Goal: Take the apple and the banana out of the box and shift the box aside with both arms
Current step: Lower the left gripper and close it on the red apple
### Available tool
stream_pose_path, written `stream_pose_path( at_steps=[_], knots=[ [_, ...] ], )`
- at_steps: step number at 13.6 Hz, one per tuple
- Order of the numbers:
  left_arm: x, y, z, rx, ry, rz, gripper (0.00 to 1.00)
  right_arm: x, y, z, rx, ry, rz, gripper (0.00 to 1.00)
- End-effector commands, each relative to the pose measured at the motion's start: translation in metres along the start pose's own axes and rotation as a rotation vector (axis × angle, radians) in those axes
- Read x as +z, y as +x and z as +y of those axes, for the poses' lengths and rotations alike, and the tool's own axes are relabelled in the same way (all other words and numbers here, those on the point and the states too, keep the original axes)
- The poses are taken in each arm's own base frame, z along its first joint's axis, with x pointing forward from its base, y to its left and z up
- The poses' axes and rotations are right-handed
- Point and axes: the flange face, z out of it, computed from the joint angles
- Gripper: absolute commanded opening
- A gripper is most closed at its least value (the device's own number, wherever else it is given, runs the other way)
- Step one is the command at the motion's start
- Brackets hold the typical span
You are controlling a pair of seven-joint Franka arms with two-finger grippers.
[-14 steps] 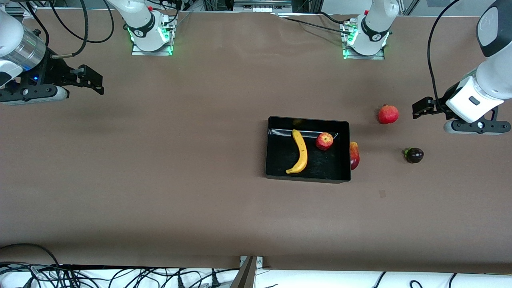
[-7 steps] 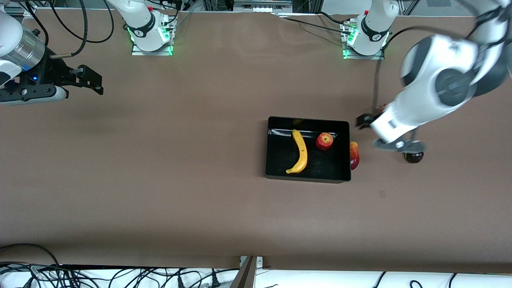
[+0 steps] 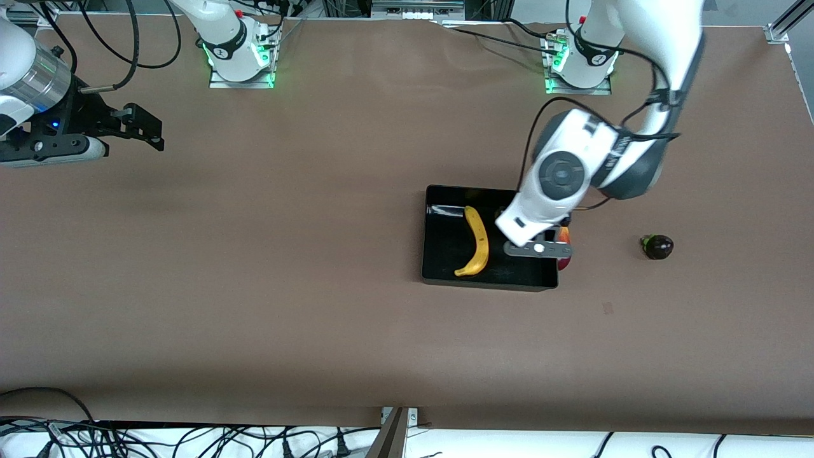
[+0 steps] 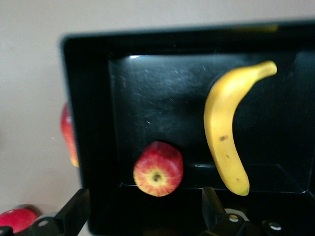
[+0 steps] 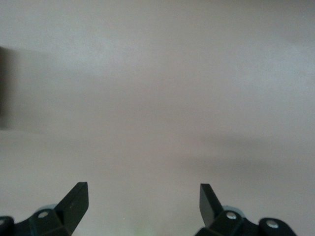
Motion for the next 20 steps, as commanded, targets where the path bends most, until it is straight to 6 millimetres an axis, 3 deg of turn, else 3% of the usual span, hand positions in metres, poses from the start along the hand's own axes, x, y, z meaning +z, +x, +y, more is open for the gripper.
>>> stream_pose_path(
  at_steps=[1,3,5,9,11,16,20],
  knots=[
    [0.043,-0.015,-0.006,0.010,0.003,0.033,1.00,-0.006,0.000,0.001,-0.004,0.002,0.007,1.00],
    [0.060,-0.019,-0.005,-0.037,-0.022,0.062,1.00,-0.006,0.000,0.001,-0.004,0.002,0.007,1.00],
    [0.064,-0.022,0.005,-0.080,-0.022,0.061,1.00,-0.006,0.000,0.001,-0.004,0.000,0.007,1.00],
    [0.075,-0.019,0.005,-0.141,-0.025,0.049,1.00,-0.006,0.000,0.001,-0.005,0.000,0.007,1.00],
    [0.082,-0.024,0.018,-0.216,-0.020,0.040,1.00,-0.004,0.001,0.002,-0.010,-0.001,0.005,1.00],
    [0.085,-0.020,0.012,-0.148,0.066,0.112,1.00,-0.005,0.003,0.002,-0.016,0.000,0.021,1.00],
    [0.109,-0.018,0.015,-0.165,0.045,0.105,1.00,-0.005,0.003,0.003,-0.016,0.000,0.021,1.00]
  ],
)
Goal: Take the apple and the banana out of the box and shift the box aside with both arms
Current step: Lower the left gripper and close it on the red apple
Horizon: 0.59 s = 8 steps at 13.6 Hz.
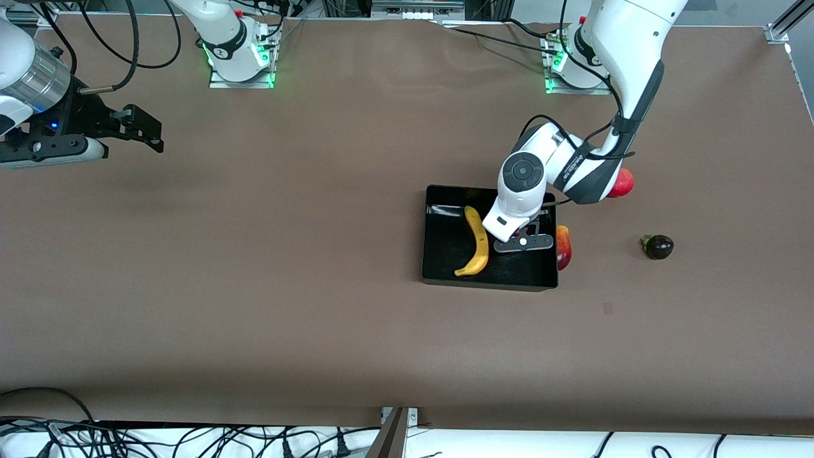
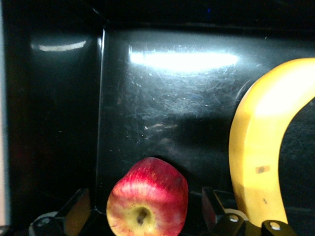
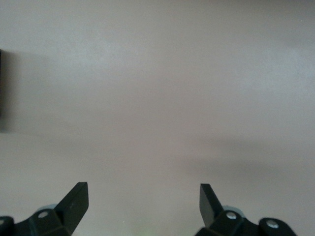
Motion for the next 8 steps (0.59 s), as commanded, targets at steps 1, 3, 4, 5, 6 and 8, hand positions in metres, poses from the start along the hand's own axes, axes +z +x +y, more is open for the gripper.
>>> stream_pose_path(
  at_steps=[1,3,4,5,6,8],
  knots=[
    [0.017,-0.001,0.003,-0.005,-0.004,0.016,1.00,-0.004,0.002,0.002,-0.016,0.000,0.008,1.00],
    [0.014,0.001,0.002,0.001,-0.003,0.018,0.33,-0.004,0.002,0.002,-0.013,0.000,0.008,1.00],
    [0.011,0.000,0.003,0.004,-0.002,0.019,0.17,-0.004,0.002,0.002,-0.015,0.000,0.008,1.00],
    [0.004,0.002,0.001,0.007,0.002,0.023,0.16,-0.004,0.002,0.002,-0.015,0.000,0.008,1.00],
    [-0.008,0.005,-0.005,0.001,0.019,0.021,0.15,-0.004,0.002,0.002,-0.013,0.000,0.008,1.00],
    [-0.045,0.017,-0.013,-0.041,0.031,0.009,0.14,-0.004,0.002,0.002,-0.016,0.000,0.008,1.00]
  ],
)
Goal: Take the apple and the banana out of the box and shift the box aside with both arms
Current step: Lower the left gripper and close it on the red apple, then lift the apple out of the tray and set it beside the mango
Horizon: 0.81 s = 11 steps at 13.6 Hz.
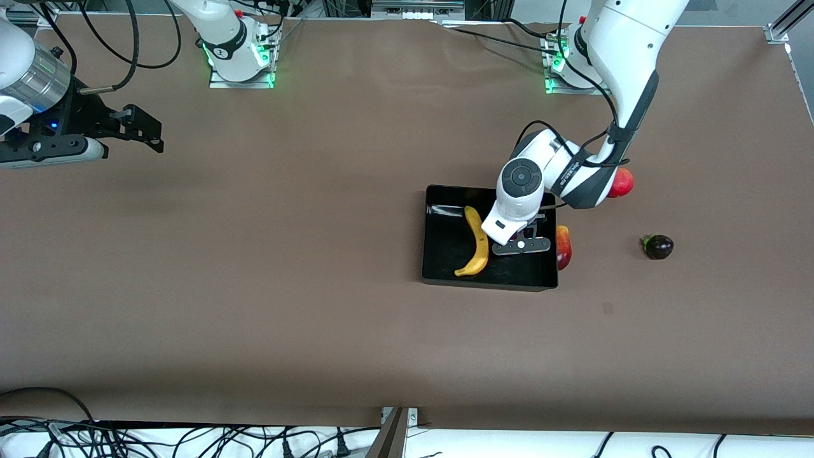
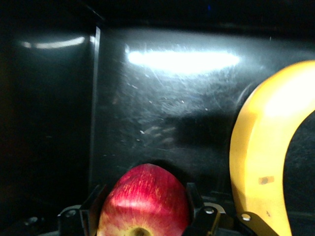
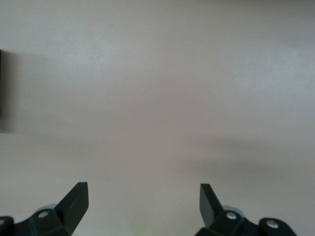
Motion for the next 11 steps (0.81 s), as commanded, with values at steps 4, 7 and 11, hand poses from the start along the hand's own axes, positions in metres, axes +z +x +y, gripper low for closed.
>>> stream_pose_path(
  at_steps=[4,7,11],
  knots=[
    [-0.099,0.058,-0.099,0.014,-0.053,-0.102,0.16,-0.004,0.002,0.002,-0.015,0.000,0.007,1.00],
    [-0.105,0.062,-0.182,0.188,-0.051,-0.203,0.16,-0.004,0.002,0.002,-0.015,0.000,0.007,1.00],
    [-0.019,0.023,-0.243,0.262,-0.090,-0.217,0.16,-0.004,0.002,0.002,-0.016,0.000,0.007,1.00]
  ],
)
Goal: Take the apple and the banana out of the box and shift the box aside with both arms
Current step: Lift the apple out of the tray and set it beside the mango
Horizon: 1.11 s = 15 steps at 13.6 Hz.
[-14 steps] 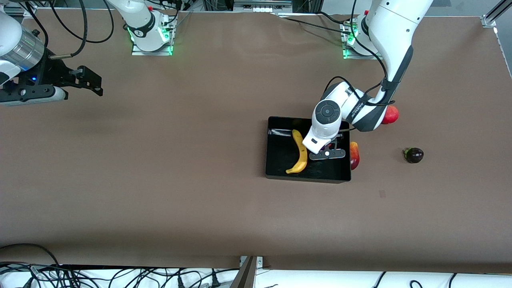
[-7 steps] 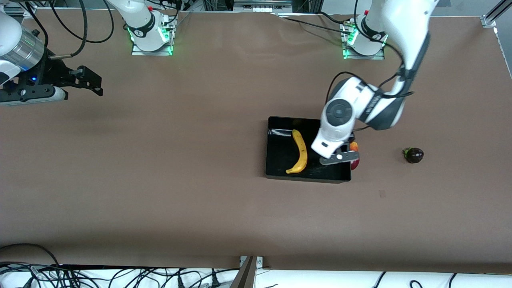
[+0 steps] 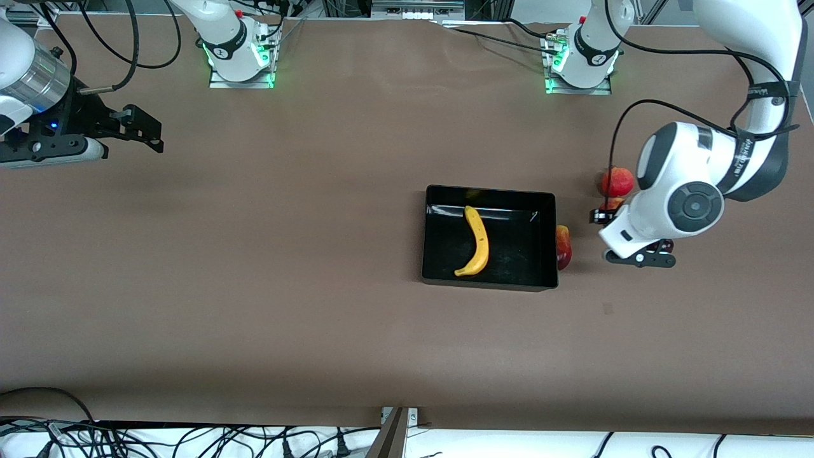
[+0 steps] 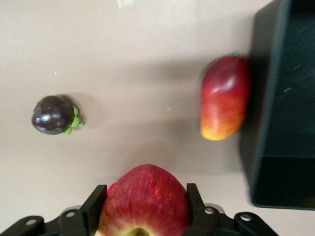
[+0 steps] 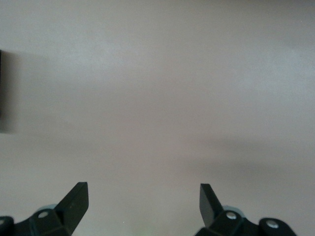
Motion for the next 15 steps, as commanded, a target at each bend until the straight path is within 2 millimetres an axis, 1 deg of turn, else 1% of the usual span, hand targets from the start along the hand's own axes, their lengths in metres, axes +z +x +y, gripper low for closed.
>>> stream_pose_path(
  at_steps=[1,2,3,4,6,8,9,10,11,12,14,15],
  knots=[
    [0.064,-0.039,-0.013,0.084,-0.036,0.079,0.16,-0.004,0.001,0.001,-0.015,0.000,0.007,1.00],
    [0.089,-0.046,-0.008,0.092,-0.043,0.111,0.17,-0.004,0.002,0.002,-0.015,0.000,0.007,1.00],
    [0.102,-0.051,-0.001,0.092,-0.048,0.136,0.18,-0.005,0.001,0.002,-0.015,-0.001,0.008,1.00],
    [0.111,-0.052,-0.001,0.094,-0.053,0.138,0.21,-0.004,0.001,0.002,-0.015,0.000,0.005,1.00],
    [0.117,-0.051,0.000,0.095,-0.056,0.131,0.23,-0.004,0.002,0.002,-0.013,0.000,0.007,1.00],
    [0.124,-0.050,0.003,0.098,-0.060,0.118,0.35,-0.004,0.001,0.002,-0.015,0.000,0.005,1.00],
    [0.125,-0.050,0.005,0.102,-0.060,0.119,0.28,-0.004,0.002,0.002,-0.015,0.000,0.007,1.00],
    [0.123,-0.050,0.012,0.112,-0.059,0.122,0.17,-0.004,0.002,0.002,-0.015,0.000,0.007,1.00],
    [0.122,-0.050,0.021,0.115,-0.062,0.125,0.23,-0.004,0.002,0.002,-0.015,0.000,0.007,1.00],
    [0.121,-0.048,0.022,0.113,-0.062,0.128,0.23,-0.004,0.002,0.002,-0.013,0.000,0.007,1.00],
    [0.119,-0.049,0.036,0.135,-0.064,0.130,0.26,-0.004,0.002,0.002,-0.015,0.000,0.007,1.00],
    [0.123,-0.048,0.036,0.137,-0.065,0.123,0.49,-0.004,0.001,0.002,-0.015,0.000,0.005,1.00]
  ],
)
